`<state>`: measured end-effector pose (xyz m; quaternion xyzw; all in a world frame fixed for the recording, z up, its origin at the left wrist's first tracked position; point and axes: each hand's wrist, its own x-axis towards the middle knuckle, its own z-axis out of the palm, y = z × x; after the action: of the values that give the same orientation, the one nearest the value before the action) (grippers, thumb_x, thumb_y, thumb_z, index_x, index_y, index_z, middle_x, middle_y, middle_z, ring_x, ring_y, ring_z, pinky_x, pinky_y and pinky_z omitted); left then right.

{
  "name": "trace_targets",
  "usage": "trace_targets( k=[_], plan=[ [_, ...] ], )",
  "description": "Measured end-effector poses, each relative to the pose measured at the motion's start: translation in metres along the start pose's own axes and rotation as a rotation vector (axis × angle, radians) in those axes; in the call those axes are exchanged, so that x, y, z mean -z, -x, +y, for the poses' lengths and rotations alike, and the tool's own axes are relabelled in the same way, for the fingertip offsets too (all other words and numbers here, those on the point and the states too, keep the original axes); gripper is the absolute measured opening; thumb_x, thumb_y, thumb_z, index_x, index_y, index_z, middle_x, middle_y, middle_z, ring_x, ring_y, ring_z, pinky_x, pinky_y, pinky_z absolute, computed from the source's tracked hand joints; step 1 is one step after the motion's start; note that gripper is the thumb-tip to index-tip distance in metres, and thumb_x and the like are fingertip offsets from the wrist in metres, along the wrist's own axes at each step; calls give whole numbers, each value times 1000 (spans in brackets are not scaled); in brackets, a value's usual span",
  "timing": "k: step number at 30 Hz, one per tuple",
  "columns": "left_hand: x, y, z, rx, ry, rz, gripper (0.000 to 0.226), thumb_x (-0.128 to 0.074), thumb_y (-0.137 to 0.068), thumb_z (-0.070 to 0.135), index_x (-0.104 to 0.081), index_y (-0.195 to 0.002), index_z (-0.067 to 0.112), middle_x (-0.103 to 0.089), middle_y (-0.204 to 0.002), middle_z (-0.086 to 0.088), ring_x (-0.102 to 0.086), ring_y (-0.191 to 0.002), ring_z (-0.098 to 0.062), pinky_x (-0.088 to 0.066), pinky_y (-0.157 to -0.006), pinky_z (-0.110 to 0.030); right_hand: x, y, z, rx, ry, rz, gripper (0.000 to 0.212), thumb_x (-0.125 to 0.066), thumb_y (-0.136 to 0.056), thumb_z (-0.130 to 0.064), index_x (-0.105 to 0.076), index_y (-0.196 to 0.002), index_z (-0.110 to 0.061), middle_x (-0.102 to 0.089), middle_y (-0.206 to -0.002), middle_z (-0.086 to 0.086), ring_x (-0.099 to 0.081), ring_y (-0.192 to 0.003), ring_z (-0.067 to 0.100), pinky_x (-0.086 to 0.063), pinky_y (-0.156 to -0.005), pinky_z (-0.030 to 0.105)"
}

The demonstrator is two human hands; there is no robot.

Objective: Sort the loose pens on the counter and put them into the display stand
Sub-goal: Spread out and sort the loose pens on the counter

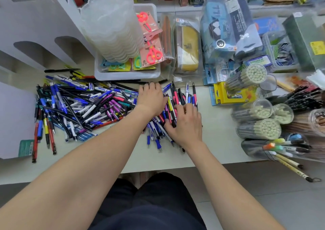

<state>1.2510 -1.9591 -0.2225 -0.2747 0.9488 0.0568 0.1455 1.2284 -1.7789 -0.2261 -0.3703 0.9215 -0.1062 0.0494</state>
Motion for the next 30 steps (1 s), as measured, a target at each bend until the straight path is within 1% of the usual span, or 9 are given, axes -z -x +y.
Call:
trace_targets(
  k=[2, 6, 13, 17, 19, 22, 25, 28, 30],
  plan=[
    [-2, -6, 6, 21, -29, 9, 53, -46, -108, 46, -49, -140, 4, -54, -136, -19, -53, -126, -39, -41, -108, -49, -5, 0, -1, 7, 3, -43, 52, -57, -88, -55, -58, -122, -16, -52, -109, 6, -48, -97, 26, -47, -79, 41],
    [-1, -16, 19, 64, 33, -12, 38, -56, -102, 22, -49, -135, 4, -51, -134, -19, -52, -124, -38, -45, -102, -47, -11, 3, -1, -19, -17, -42, 57, -59, -88, -57, -56, -128, -17, -52, -112, 7, -50, -100, 27, -46, -81, 41],
    [-1, -24, 27, 48, -24, 14, 36, -63, -101, 18, -56, -134, 6, -64, -128, -15, -61, -120, -36, -51, -94, -47, -13, 12, 3, -29, -31, -7, 60, -57, -90, -61, -57, -130, -16, -51, -117, 8, -48, -104, 27, -46, -86, 42],
    [8, -4, 21, -52, 16, 274, 12, -56, -108, 23, -57, -115, 12, -71, -104, -7, -70, -91, -30, -44, -66, -38, -13, 15, 6, -34, -80, 22, 62, -57, -92, -61, -57, -134, -16, -50, -121, 8, -46, -107, 27, -44, -88, 41],
    [19, 12, 16, -84, 165, 464, 24, -47, -112, 32, -58, -105, 12, -68, -86, -5, -64, -68, -27, -35, -54, -36, -12, 15, 8, -70, -137, 82, 60, -61, -92, -56, -58, -135, -14, -50, -124, 10, -47, -110, 29, -45, -90, 41],
    [41, 37, 5, -13, 487, 658, 35, -41, -113, 38, -62, -110, 10, -66, -79, -1, -53, -60, -20, -36, -50, -37, -9, 11, 13, -309, -216, 117, 59, -59, -94, -47, -50, -143, -14, -46, -136, 14, -45, -121, 32, -45, -99, 46],
    [51, 50, 0, 94, 685, 665, 36, -43, -113, 41, -61, -113, 10, -67, -78, 1, -58, -60, -21, -40, -52, -38, -8, 0, 22, -551, -281, 2, 69, -55, -96, -45, -37, -155, -14, -41, -148, 17, -39, -131, 37, -38, -107, 52],
    [61, 57, 4, 219, 944, 655, 26, -51, -112, 35, -59, -99, 14, -66, -77, 10, -60, -63, -6, -37, -57, -21, -8, -8, 29, -566, -275, -97, 77, -54, -98, -45, -29, -161, -11, -37, -154, 16, -36, -135, 38, -36, -109, 54],
    [64, 59, 1, 340, 1062, 648, 28, -55, -110, 35, -58, -92, 14, -67, -76, 10, -60, -64, -4, -38, -58, -19, -7, -10, 32, -534, -293, -133, 78, -54, -99, -46, -27, -163, -10, -34, -155, 14, -35, -135, 38, -36, -110, 52]
  ],
)
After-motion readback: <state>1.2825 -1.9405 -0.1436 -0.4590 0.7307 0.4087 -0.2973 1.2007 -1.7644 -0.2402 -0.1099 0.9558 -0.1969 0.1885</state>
